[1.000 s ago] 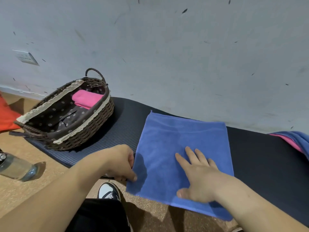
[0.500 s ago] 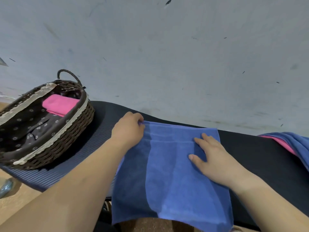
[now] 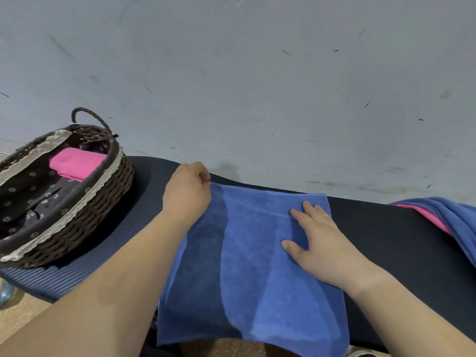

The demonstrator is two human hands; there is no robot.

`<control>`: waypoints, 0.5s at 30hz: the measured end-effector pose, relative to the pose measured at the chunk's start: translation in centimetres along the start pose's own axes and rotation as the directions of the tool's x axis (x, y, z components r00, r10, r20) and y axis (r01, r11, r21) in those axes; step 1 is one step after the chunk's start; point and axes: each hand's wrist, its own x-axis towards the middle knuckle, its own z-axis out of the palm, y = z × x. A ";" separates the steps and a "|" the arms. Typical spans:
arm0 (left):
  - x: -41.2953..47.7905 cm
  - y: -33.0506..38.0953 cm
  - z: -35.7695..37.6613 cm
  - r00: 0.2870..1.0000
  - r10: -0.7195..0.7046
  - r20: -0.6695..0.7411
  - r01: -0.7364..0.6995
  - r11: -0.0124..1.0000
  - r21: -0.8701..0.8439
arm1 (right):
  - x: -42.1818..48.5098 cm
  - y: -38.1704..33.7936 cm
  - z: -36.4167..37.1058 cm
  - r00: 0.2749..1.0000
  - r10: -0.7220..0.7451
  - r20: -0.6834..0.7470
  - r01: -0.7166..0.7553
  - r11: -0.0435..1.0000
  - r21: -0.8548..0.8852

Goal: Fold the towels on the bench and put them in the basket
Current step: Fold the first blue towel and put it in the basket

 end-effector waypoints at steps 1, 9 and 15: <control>0.0 -0.1 0.1 1.000 -0.012 0.013 0.012 1.000 0.015 | 0.0 0.0 0.0 1.000 0.002 0.003 -0.002 1.000 -0.001; -0.1 -1.0 -0.3 0.992 -0.096 0.084 0.095 0.995 0.013 | 1.5 0.2 0.1 0.995 -0.011 -0.100 0.007 0.999 -0.036; 0.0 -0.7 -0.6 0.985 -0.168 -0.022 0.157 0.952 -0.264 | 1.9 -0.2 0.8 0.998 0.034 -0.045 -0.037 0.996 -0.083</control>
